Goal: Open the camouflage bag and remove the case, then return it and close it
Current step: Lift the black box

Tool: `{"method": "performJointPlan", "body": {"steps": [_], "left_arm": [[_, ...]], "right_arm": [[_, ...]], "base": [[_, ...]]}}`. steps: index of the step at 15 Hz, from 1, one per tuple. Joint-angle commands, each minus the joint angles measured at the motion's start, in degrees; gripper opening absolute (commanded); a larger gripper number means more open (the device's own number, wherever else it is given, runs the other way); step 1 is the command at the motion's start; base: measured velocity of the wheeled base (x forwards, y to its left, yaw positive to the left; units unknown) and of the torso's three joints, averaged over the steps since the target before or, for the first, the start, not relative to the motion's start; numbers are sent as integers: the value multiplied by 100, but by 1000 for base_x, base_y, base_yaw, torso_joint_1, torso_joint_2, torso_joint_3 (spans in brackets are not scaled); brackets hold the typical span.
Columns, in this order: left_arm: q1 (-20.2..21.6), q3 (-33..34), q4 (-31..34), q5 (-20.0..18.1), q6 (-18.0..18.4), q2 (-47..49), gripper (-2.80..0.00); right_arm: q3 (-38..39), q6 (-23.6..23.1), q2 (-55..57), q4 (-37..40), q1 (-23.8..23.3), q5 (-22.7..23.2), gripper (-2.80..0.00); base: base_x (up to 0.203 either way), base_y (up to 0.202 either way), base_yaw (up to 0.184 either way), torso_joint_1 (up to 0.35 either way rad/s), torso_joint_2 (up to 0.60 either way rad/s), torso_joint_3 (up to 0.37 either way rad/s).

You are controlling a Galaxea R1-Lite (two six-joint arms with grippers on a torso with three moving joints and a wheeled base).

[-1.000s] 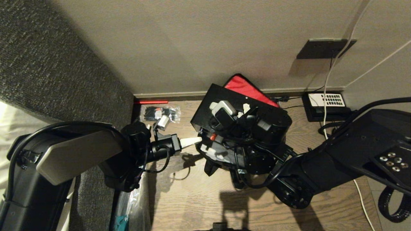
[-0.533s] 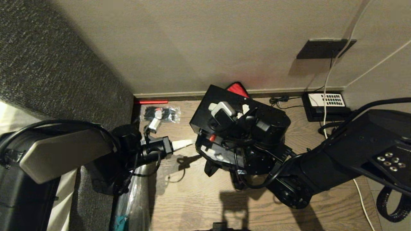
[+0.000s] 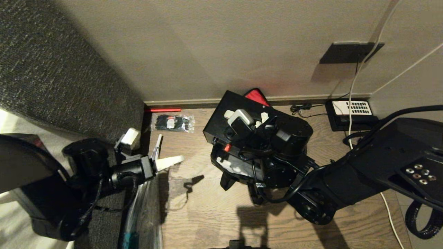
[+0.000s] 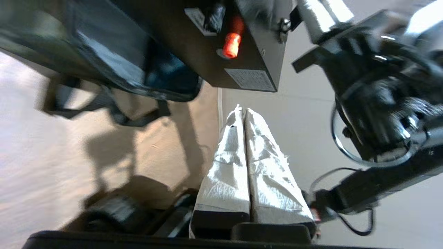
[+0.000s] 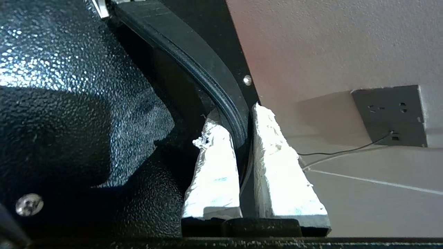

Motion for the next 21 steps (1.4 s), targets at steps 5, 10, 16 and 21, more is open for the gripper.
{"method": "performJointPlan", "body": {"steps": [5, 10, 16, 21], "left_arm": [[1037, 1288, -54, -35, 145, -2151, -280], [1290, 2219, 345, -48, 281, -4535, -280], [1355, 2256, 3586, -83, 27, -9146, -280], [1480, 2353, 5638, 4083, 2694, -9829, -280]], "right_arm": [[-16, -39, 26, -45, -52, -32, -280], [-73, -48, 13, -40, -79, -36, -280], [-86, -48, -5, -40, -87, -36, -280], [-104, -57, 8, -31, -114, -36, -280]], "base": [[0, 0, 0, 0, 0, 0], [0, 0, 0, 0, 0, 0], [0, 0, 0, 0, 0, 0], [0, 0, 0, 0, 0, 0]]}}
